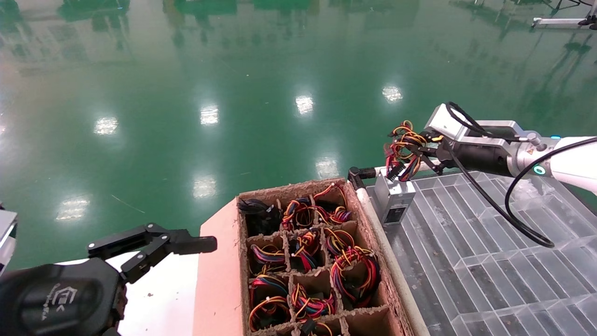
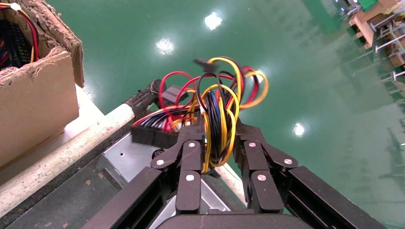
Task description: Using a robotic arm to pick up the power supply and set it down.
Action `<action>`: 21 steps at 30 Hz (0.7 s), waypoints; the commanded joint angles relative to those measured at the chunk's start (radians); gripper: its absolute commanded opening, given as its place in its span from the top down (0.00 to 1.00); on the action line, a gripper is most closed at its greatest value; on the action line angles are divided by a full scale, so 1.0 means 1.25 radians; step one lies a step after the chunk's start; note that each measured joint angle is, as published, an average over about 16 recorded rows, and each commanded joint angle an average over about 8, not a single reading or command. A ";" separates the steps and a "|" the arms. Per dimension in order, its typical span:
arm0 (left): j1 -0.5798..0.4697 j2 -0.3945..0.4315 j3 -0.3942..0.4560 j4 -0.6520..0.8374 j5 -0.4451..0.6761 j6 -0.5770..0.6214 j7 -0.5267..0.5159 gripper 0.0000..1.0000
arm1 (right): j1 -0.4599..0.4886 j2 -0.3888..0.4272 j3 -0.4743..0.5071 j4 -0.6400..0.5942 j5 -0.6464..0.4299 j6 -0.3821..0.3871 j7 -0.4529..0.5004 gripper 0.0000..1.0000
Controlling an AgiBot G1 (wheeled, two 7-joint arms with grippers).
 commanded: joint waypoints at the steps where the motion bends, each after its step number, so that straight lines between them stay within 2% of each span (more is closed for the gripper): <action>1: 0.000 0.000 0.000 0.000 0.000 0.000 0.000 0.00 | -0.001 0.000 0.000 0.000 0.001 0.001 0.000 0.00; 12: 0.000 0.000 0.000 0.000 0.000 0.000 0.000 0.00 | 0.009 0.003 0.000 0.000 0.000 -0.013 0.007 0.00; 21: 0.000 0.000 0.000 0.001 0.000 0.000 0.000 0.00 | 0.049 0.018 0.003 -0.004 0.004 -0.065 0.038 0.00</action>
